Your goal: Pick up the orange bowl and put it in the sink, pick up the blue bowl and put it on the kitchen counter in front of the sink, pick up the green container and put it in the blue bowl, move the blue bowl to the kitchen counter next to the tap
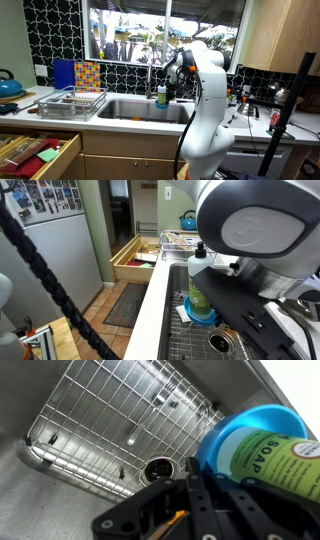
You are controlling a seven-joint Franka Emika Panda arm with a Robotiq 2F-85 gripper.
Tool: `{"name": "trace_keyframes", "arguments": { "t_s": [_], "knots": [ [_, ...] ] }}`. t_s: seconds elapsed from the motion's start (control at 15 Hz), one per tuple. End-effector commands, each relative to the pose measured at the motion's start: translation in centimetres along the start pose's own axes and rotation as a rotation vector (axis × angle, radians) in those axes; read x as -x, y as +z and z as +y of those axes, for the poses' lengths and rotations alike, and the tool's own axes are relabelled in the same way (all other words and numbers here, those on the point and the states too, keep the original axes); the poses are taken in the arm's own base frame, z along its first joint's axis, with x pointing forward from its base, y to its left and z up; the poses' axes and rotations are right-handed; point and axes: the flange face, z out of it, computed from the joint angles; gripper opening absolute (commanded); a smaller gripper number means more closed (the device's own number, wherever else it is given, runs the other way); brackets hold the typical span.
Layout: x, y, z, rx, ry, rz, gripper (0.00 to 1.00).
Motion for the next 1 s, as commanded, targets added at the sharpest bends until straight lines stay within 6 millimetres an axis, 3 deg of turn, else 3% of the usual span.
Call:
{"name": "trace_keyframes", "arguments": {
  "t_s": [0.0,0.2,0.73,0.93],
  "knots": [
    [-0.2,-0.1,0.0,0.000,0.002,-0.002,0.04],
    [-1.4,0.5,0.8,0.016,0.105,0.022,0.01],
    [-4.2,1.5,8.2,0.106,0.501,0.227,0.01],
    [-5.1,1.9,10.1,0.111,0.663,0.252,0.01]
  ]
}}
